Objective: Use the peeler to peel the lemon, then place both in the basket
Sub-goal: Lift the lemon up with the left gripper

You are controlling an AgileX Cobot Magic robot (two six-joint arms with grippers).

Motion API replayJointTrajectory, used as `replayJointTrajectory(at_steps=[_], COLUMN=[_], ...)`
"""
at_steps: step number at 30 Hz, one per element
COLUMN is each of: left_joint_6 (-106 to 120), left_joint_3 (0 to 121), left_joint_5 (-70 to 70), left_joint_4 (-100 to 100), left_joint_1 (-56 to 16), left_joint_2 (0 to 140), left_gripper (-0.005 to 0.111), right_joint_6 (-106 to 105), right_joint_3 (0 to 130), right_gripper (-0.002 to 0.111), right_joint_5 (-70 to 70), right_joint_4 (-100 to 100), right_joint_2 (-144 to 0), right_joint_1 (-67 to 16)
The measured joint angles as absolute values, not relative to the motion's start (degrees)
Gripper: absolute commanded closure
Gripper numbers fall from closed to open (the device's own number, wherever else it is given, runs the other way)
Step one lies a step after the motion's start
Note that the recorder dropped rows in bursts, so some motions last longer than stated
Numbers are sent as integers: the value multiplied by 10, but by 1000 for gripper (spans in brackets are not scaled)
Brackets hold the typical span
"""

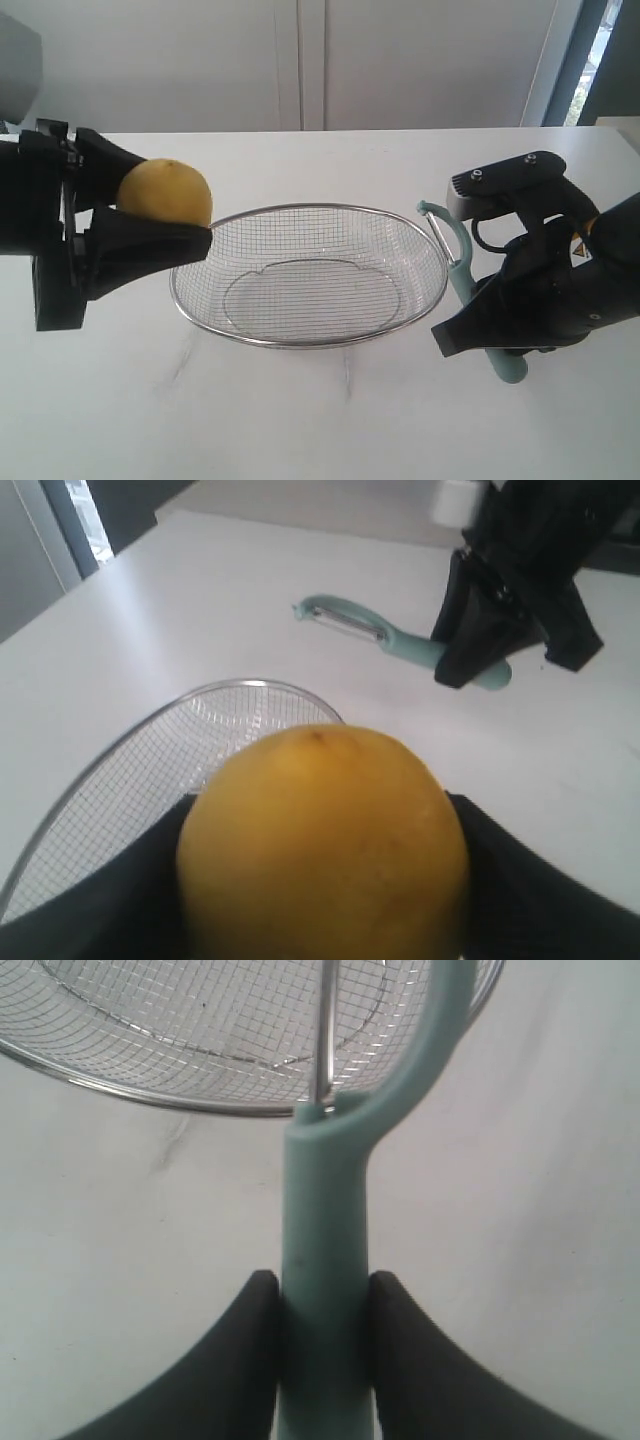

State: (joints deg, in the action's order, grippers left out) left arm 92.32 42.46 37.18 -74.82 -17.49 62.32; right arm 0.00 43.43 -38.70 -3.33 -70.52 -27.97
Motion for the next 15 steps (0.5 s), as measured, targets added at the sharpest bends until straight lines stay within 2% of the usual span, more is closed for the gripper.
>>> replayJointTrajectory(at_steps=[15], left_joint_6=[941], left_joint_3=[425], left_joint_5=[393], left_joint_4=[-798], left_joint_1=[-175], left_joint_2=[623], left_gripper=[107], right_joint_6=[0], right_joint_3=[434], right_gripper=[108], right_joint_5=[-374], right_joint_4=[-33], right_joint_2=[-705], right_joint_1=[-280])
